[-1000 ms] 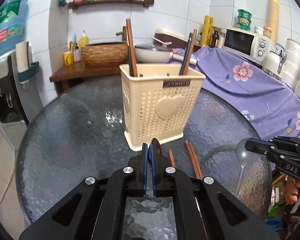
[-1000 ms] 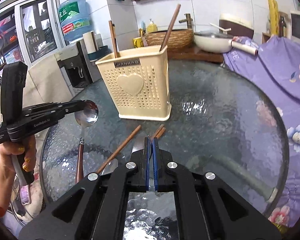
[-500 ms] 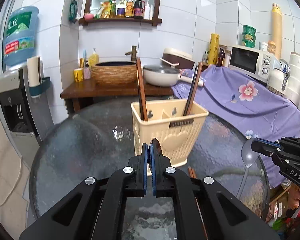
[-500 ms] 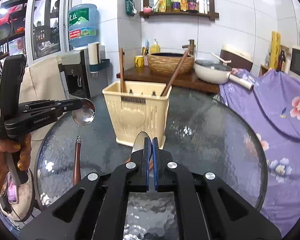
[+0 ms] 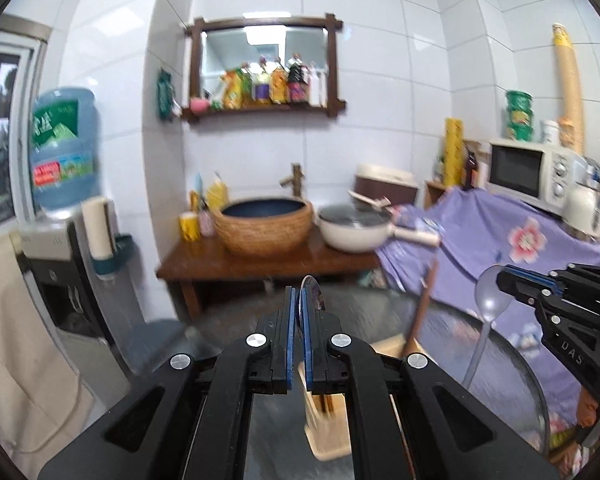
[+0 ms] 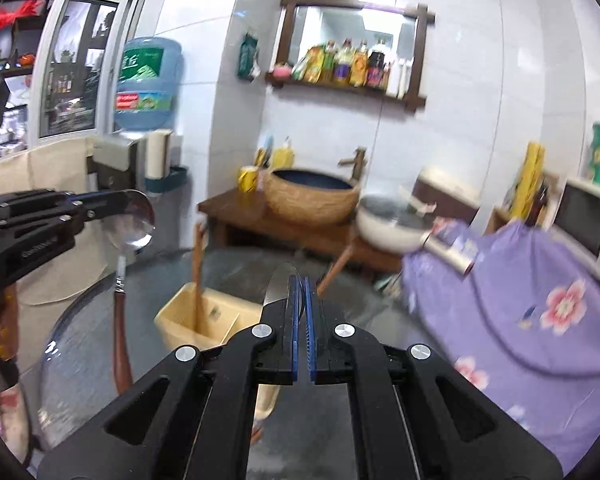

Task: Organize utensils
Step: 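Lower the spoon and utensil into the holder and open both tools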

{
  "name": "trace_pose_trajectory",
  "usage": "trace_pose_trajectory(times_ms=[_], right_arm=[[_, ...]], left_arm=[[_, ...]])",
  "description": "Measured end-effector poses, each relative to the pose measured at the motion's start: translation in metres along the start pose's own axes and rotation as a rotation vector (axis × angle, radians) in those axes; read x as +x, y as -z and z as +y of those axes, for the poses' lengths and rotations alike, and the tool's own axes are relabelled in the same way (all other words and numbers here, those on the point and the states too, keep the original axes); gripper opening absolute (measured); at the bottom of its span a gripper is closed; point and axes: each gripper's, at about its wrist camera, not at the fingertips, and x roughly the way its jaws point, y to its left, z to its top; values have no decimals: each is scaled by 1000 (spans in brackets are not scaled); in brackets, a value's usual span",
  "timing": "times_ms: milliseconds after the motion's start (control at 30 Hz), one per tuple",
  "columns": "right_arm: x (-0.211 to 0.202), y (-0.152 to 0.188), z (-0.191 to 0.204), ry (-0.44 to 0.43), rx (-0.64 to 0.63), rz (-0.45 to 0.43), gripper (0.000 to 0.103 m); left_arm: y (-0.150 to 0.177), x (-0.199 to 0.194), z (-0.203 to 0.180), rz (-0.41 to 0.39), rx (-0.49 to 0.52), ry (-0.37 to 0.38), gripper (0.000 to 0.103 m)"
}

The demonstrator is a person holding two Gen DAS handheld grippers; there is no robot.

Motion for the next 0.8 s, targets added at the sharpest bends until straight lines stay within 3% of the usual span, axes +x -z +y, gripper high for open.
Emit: trace_pose_trajectory(times_ms=[167, 367, 633, 800], right_arm=[[23, -34, 0, 84, -34, -26, 4], [54, -39, 8, 143, -60, -20, 4], [77, 1, 24, 158, -84, 25, 4], [79, 28, 34, 136, -93, 51, 4]], left_arm=[[-30, 23, -1, -63, 23, -112, 3], [-22, 57, -3, -64, 65, -234, 3], [12, 61, -2, -74, 12, -256, 3], [30, 57, -16, -68, 58, -230, 3]])
